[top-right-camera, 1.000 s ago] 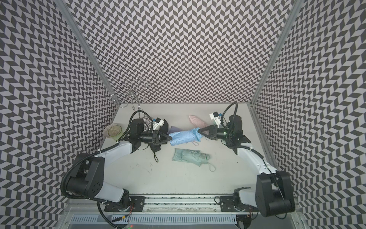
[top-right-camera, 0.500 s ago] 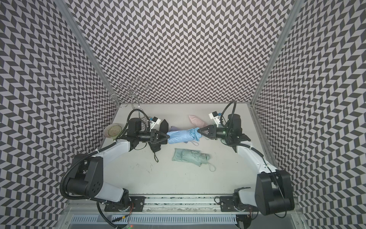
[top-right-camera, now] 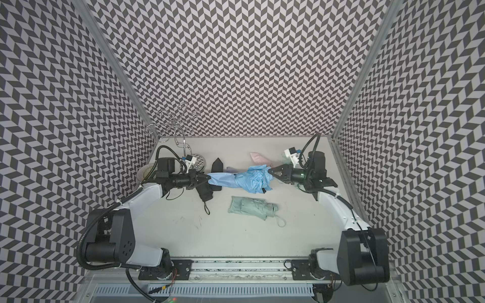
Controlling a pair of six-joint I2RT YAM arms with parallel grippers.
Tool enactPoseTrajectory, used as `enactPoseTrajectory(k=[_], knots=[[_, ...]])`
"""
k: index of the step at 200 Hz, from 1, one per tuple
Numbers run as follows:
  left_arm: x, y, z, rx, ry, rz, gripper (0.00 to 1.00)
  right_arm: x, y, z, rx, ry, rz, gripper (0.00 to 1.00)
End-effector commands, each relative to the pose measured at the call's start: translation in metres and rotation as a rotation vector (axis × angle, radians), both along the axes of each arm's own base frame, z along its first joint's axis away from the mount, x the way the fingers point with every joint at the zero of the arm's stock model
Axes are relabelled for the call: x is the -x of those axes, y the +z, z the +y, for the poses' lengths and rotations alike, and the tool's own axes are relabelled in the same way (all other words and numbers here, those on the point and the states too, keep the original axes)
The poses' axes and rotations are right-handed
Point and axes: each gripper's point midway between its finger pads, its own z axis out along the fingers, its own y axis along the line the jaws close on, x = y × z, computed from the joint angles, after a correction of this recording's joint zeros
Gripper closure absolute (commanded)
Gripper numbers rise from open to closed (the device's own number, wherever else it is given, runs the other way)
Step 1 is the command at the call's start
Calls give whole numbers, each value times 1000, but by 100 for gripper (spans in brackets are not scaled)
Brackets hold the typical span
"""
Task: Take umbrellas out of sleeves
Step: Place the umbrella sleeve at the center of the board, then place the umbrella in the umbrella sleeve.
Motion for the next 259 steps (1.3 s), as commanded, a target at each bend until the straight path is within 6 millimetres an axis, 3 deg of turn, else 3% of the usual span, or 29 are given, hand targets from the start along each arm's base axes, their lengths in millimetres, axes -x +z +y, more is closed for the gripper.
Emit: enactPoseTrajectory(k=[1, 36, 72, 96, 131, 156, 181, 214, 239, 259], knots=[[0, -1, 4, -79, 10, -17, 100, -5, 42, -10, -11, -15, -160, 97], [-9, 4, -10, -96, -20, -16, 100, -22, 68, -25, -24, -67, -205, 97], [-24, 7, -42, -89, -81, -35, 100, -34, 103, -39, -58, -132, -273, 97], [-36, 15, -76, -58, -160, -61, 100, -39, 118, -45, -83, -153, -307, 97], [-38, 27, -145, 27, -301, -104, 100, -43, 118, -55, -94, -188, -308, 97], [-31, 12, -192, 50, -407, -82, 100, -46, 110, -61, -92, -206, -299, 97], [-27, -19, -218, 31, -462, -43, 100, -50, 99, -72, -89, -237, -290, 97], [-23, -57, -229, 19, -511, 8, 100, -52, 73, -81, -83, -270, -284, 97], [-21, -86, -230, 6, -517, 64, 100, -51, 36, -85, -84, -282, -246, 97], [-22, -96, -234, 4, -524, 81, 100, -49, 8, -84, -86, -287, -207, 97]])
